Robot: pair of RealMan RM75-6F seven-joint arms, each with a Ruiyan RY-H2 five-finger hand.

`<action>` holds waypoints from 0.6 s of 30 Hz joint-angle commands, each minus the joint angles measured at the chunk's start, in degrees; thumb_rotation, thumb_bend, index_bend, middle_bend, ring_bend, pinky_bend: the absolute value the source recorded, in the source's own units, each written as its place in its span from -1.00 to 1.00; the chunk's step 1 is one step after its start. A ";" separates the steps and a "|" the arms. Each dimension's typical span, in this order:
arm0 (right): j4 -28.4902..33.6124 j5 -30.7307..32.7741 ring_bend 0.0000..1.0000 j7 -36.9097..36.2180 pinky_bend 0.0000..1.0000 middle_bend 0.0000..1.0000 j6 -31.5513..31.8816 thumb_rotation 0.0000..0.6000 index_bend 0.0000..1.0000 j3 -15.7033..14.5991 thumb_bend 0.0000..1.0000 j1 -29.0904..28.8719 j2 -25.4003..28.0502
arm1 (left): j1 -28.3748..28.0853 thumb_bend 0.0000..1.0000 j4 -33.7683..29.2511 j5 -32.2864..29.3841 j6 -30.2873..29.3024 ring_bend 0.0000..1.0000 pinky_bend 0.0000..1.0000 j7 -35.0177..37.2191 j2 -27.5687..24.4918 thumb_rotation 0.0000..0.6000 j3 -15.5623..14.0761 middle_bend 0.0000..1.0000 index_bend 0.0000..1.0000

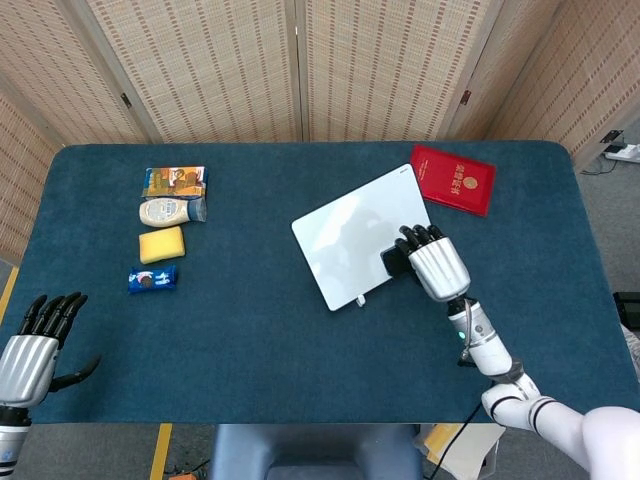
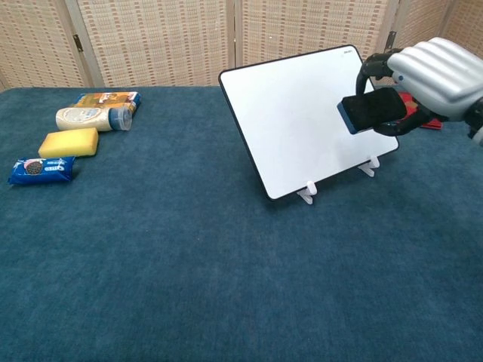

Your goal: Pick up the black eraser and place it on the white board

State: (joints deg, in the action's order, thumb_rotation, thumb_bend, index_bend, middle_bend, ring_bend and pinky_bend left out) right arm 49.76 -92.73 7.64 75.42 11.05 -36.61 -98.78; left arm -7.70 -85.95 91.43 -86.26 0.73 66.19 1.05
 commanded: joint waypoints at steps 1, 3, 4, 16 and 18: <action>-4.21 0.94 -0.37 -0.22 -0.22 -0.34 -1.67 1.00 0.20 0.97 -0.54 -2.85 -3.48 | -0.29 -0.42 -0.13 -0.18 0.67 -0.75 -0.87 0.65 -0.33 0.68 -0.16 -0.77 -1.00; -5.83 1.32 -0.37 -0.76 -0.22 -0.34 -2.16 1.00 0.20 1.07 -0.54 -3.65 -4.68 | -0.38 -0.42 -0.12 -0.21 0.87 -0.75 -0.87 1.17 -0.46 0.67 -0.20 -0.77 -1.00; -6.85 1.57 -0.37 -1.17 -0.22 -0.34 -2.34 1.00 0.20 1.13 -0.54 -4.08 -5.38 | -0.41 -0.42 -0.09 -0.26 0.95 -0.75 -0.87 1.46 -0.52 0.68 -0.20 -0.77 -1.00; -14.49 3.96 -0.41 -3.87 -0.24 -0.49 -5.34 1.00 0.01 0.58 -0.54 -6.62 -9.53 | -1.29 -0.41 -0.53 -0.93 3.75 -0.75 -0.88 2.46 -1.07 0.69 -0.81 -0.77 -1.00; -15.21 4.19 -0.42 -4.22 -0.24 -0.51 -5.57 1.00 -0.04 0.48 -0.54 -6.91 -9.99 | -1.38 -0.41 -0.53 -0.95 3.94 -0.75 -0.88 2.16 -1.01 0.69 -0.85 -0.77 -1.00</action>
State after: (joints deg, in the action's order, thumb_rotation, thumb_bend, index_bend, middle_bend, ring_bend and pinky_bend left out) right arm 34.88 -88.73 3.64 70.05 11.64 -43.31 -108.49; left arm -9.04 -86.47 90.49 -82.38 2.96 65.16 0.23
